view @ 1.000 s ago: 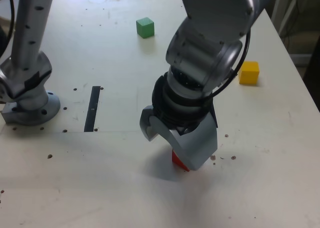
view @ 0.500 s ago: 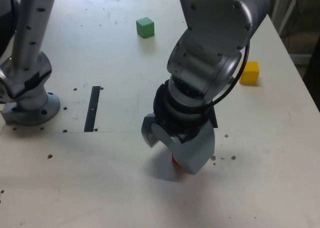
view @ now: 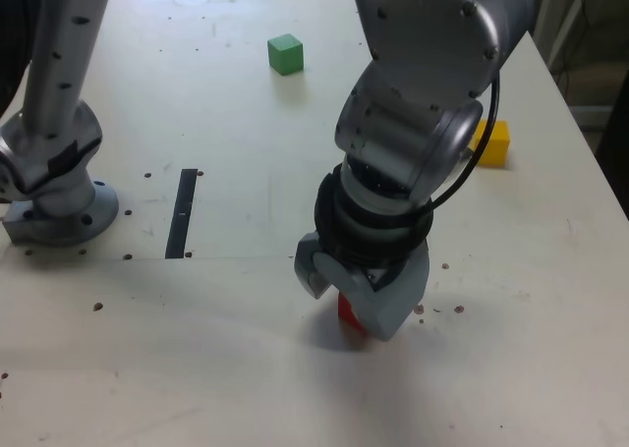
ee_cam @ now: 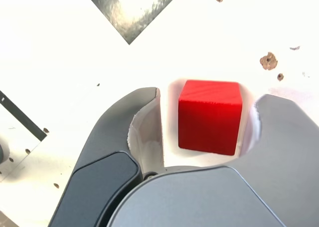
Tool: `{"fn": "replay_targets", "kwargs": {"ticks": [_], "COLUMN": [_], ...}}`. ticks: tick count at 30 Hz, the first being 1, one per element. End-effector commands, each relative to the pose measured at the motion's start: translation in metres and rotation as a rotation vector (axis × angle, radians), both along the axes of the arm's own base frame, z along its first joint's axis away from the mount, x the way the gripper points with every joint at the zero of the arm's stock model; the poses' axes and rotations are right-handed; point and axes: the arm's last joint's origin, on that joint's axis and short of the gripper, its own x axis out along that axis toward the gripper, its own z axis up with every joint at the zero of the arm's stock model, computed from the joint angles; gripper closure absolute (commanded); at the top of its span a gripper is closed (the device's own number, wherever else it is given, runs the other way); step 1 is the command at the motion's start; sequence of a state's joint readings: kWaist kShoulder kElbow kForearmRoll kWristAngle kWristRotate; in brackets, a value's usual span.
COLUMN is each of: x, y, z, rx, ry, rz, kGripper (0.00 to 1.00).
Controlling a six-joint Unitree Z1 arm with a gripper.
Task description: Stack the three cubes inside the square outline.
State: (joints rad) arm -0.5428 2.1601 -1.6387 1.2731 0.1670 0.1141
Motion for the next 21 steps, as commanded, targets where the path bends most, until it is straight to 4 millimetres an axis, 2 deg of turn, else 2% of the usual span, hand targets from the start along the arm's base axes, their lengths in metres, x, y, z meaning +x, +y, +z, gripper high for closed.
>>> {"fn": "replay_targets", "kwargs": {"ticks": [1, 14, 21], "x": [-0.002, -0.002, -0.003], "y": [-0.001, -0.002, 0.006], "z": [0.001, 0.002, 0.012], "rx": [-0.010, -0.033, -0.042], "ry": [0.003, 0.018, 0.009], "rz": [0.002, -0.031, -0.042], "kGripper": [0.84, 1.00, 1.00]}}
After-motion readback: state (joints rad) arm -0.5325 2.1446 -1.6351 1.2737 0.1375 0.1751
